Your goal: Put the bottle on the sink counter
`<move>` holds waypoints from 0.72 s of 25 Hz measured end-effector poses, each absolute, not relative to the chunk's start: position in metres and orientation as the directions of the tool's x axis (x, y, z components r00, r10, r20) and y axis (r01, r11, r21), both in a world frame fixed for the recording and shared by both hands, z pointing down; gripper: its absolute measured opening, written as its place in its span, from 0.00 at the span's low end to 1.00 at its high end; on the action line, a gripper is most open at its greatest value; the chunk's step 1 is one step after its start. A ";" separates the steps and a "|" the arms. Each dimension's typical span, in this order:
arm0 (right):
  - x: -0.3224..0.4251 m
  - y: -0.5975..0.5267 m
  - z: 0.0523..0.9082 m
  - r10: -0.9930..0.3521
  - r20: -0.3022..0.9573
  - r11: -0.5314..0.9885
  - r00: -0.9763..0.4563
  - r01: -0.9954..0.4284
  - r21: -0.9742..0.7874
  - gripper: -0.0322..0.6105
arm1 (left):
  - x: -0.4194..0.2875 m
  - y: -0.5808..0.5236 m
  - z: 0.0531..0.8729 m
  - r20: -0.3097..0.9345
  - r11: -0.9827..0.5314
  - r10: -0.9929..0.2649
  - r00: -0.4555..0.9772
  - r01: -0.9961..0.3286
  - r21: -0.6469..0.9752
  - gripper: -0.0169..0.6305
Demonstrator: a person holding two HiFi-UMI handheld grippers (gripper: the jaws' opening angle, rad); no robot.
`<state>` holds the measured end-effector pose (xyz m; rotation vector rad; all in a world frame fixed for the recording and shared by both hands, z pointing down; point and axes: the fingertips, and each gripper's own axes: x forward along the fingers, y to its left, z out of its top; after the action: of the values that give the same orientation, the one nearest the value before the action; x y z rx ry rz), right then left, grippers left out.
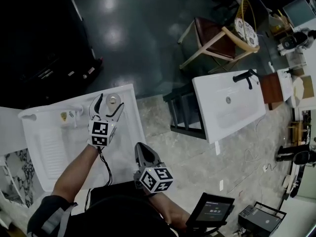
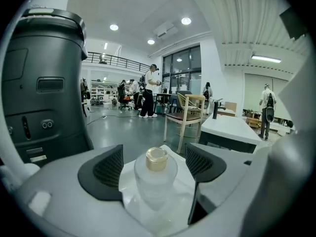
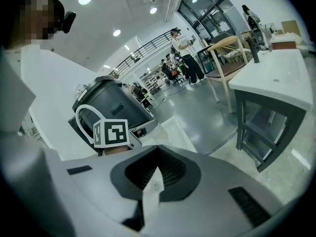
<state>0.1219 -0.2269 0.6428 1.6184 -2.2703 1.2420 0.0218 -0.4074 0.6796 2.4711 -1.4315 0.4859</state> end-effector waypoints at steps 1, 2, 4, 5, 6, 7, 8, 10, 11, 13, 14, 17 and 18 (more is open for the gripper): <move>0.122 -0.225 0.641 -0.752 0.492 0.112 -0.438 -0.822 -0.559 0.04 | 0.021 -0.401 0.675 0.399 -0.492 -0.789 0.468 -0.869 0.046 0.61; 0.122 -0.223 0.639 -0.754 0.487 0.117 -0.440 -0.820 -0.561 0.04 | 0.020 -0.394 0.670 0.397 -0.494 -0.787 0.472 -0.868 0.053 0.61; 0.124 -0.219 0.633 -0.759 0.476 0.125 -0.445 -0.817 -0.564 0.04 | 0.019 -0.377 0.662 0.397 -0.496 -0.781 0.483 -0.865 0.076 0.61; 0.126 -0.216 0.630 -0.761 0.471 0.129 -0.446 -0.815 -0.565 0.04 | 0.020 -0.367 0.658 0.398 -0.501 -0.775 0.491 -0.861 0.088 0.61; 0.126 -0.213 0.627 -0.764 0.465 0.132 -0.448 -0.814 -0.566 0.04 | 0.021 -0.357 0.654 0.398 -0.509 -0.768 0.502 -0.855 0.098 0.61; 0.127 -0.210 0.624 -0.767 0.459 0.135 -0.449 -0.812 -0.567 0.04 | 0.022 -0.348 0.650 0.396 -0.519 -0.761 0.514 -0.848 0.104 0.61; 0.127 -0.208 0.621 -0.769 0.454 0.138 -0.449 -0.811 -0.568 0.04 | 0.023 -0.339 0.646 0.393 -0.528 -0.755 0.525 -0.842 0.109 0.61; 0.128 -0.201 0.617 -0.775 0.443 0.146 -0.451 -0.810 -0.569 0.04 | 0.025 -0.320 0.639 0.392 -0.539 -0.746 0.539 -0.834 0.120 0.61; 0.129 -0.197 0.615 -0.777 0.439 0.148 -0.451 -0.809 -0.569 0.04 | 0.027 -0.310 0.636 0.394 -0.541 -0.740 0.545 -0.830 0.134 0.61; 0.132 -0.190 0.610 -0.783 0.430 0.153 -0.450 -0.808 -0.569 0.04 | 0.031 -0.289 0.631 0.400 -0.543 -0.722 0.564 -0.821 0.177 0.61; 0.134 -0.187 0.607 -0.787 0.425 0.154 -0.447 -0.809 -0.567 0.04 | 0.034 -0.278 0.627 0.403 -0.546 -0.712 0.576 -0.814 0.198 0.61; 0.139 -0.180 0.596 -0.806 0.405 0.154 -0.433 -0.813 -0.562 0.04 | 0.043 -0.244 0.613 0.401 -0.561 -0.680 0.614 -0.787 0.255 0.61; 0.140 -0.179 0.593 -0.813 0.395 0.155 -0.428 -0.813 -0.562 0.04 | 0.047 -0.235 0.609 0.398 -0.565 -0.670 0.627 -0.778 0.275 0.61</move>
<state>0.1403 -0.1787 0.5926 1.6797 -2.3877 1.1607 0.0467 -0.2346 0.6089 2.4266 -1.1459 0.3467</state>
